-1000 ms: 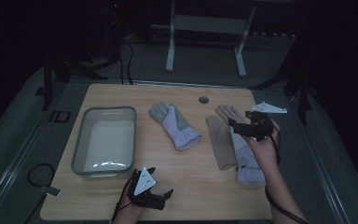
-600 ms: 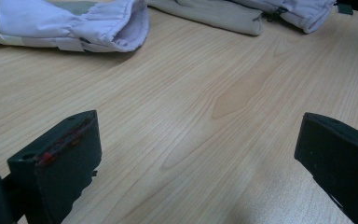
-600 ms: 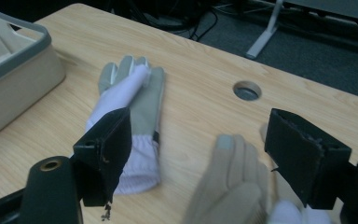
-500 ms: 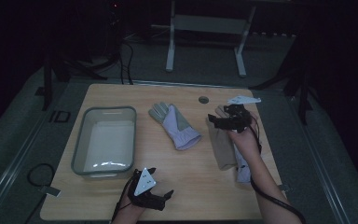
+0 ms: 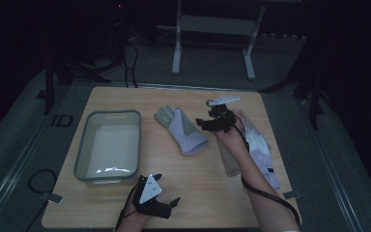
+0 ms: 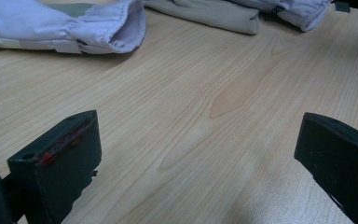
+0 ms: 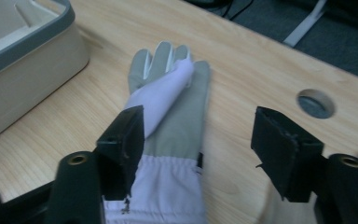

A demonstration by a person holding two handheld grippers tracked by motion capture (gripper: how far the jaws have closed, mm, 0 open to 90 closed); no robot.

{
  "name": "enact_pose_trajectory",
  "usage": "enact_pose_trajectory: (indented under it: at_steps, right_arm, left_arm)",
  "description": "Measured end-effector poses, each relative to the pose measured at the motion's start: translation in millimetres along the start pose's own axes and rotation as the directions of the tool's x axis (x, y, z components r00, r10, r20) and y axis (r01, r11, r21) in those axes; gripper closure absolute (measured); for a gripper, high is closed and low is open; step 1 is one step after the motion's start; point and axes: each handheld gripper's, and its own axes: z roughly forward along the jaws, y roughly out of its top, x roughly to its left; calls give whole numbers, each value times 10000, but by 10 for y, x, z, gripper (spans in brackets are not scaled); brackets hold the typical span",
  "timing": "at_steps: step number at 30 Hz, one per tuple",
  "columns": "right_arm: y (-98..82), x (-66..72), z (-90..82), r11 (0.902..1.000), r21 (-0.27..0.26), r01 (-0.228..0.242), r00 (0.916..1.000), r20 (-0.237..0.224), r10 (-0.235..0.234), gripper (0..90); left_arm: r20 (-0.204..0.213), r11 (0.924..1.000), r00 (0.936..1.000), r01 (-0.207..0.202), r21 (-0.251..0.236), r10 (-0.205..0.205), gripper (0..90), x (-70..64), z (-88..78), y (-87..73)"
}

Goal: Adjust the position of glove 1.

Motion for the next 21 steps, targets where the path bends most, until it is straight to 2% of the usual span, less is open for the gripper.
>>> enact_pose_trajectory:
  at_steps: [3,7,13,14,16,18,21]
  right_arm:
    - [10,27,87,9999,113,40,9998,-191,-38,416]
    - [4,85,361,9983,563,129,9991,-409,-106,462]
    - [-58,57,665,9939,1084,196,9970,-767,-112,520]
    - [-76,57,710,9926,1187,257,9973,-707,-174,531]
    - [-112,44,803,9884,1466,392,9975,-642,-301,541]
    - [-148,20,883,9860,1639,313,9980,-589,-219,545]
    - [-195,-4,979,9834,1800,210,9979,-635,-97,494]
  left_arm:
    - [17,10000,10000,-21,-8,21,7,-3,1,0]
    - [48,10000,10000,-34,3,34,7,-1,0,0]
    - [116,10000,9999,29,-38,-28,7,3,-6,-4]
    - [120,10000,9999,44,-49,-44,7,5,-7,-4]
    - [130,10000,9999,68,-47,-68,7,8,-6,-4]
    - [126,10000,9999,69,-37,-69,7,8,-6,-3]
    - [133,10000,9999,96,-12,-96,7,9,-4,-2]
